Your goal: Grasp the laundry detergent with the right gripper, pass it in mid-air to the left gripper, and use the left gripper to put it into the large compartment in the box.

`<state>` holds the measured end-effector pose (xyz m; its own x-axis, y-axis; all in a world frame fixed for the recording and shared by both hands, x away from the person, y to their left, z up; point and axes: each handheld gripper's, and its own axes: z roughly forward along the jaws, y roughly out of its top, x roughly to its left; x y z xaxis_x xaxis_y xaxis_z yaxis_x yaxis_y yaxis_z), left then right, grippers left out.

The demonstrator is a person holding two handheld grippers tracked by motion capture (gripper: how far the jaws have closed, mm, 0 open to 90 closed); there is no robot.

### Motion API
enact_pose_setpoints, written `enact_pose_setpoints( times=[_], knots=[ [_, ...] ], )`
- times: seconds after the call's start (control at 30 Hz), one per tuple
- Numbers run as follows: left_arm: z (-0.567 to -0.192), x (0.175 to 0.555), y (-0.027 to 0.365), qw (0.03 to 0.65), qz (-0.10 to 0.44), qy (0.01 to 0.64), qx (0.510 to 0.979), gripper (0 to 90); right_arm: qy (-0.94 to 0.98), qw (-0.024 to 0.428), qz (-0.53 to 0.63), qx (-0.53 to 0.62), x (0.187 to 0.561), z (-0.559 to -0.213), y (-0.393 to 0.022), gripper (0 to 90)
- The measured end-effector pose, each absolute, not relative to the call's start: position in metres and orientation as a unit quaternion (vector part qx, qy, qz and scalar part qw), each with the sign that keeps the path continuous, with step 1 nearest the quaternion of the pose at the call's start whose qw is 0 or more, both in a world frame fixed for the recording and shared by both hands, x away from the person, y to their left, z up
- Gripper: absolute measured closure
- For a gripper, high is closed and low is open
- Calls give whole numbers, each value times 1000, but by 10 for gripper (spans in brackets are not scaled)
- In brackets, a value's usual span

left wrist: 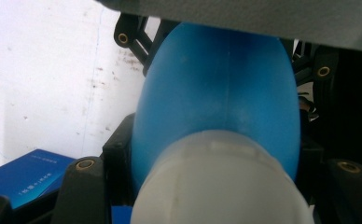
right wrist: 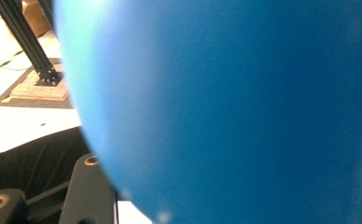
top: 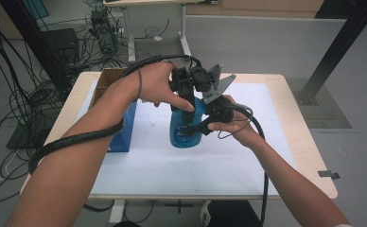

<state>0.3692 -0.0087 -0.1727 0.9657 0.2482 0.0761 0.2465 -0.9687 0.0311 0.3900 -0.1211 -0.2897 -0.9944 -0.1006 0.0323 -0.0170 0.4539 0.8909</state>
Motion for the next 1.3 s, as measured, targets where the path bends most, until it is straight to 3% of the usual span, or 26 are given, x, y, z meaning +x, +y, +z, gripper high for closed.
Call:
enact_pose_setpoints(
  times=[1.3],
  knots=[
    [-173,368,-7,13,39,132,990,373,-851,39,-523,34,390,-290,-119,417]
  ],
)
